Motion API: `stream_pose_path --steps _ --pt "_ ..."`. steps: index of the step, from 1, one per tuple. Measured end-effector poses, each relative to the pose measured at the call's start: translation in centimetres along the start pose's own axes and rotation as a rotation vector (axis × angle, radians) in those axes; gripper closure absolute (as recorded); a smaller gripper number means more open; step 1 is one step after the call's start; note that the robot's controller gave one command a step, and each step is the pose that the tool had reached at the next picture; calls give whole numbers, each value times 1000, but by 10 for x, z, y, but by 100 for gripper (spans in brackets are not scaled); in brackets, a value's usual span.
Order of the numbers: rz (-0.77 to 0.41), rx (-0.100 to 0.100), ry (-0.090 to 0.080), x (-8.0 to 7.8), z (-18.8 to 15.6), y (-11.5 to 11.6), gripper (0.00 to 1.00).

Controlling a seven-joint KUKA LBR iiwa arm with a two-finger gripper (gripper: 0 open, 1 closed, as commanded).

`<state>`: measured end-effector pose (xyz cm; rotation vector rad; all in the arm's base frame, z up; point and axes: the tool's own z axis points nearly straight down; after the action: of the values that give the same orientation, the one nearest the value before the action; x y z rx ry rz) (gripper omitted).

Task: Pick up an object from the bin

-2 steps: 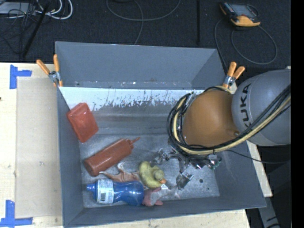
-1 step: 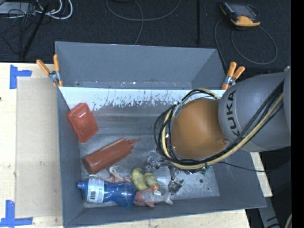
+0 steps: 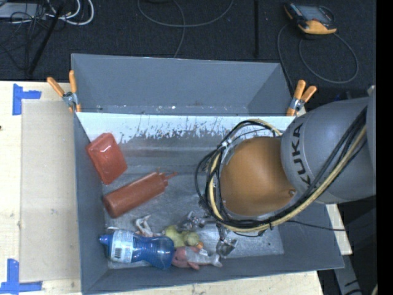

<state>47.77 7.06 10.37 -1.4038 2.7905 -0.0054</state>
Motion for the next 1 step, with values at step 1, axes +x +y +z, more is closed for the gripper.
stream_pose_path --steps 1 --pt "-69 1 -3 -16 23 -4 0"
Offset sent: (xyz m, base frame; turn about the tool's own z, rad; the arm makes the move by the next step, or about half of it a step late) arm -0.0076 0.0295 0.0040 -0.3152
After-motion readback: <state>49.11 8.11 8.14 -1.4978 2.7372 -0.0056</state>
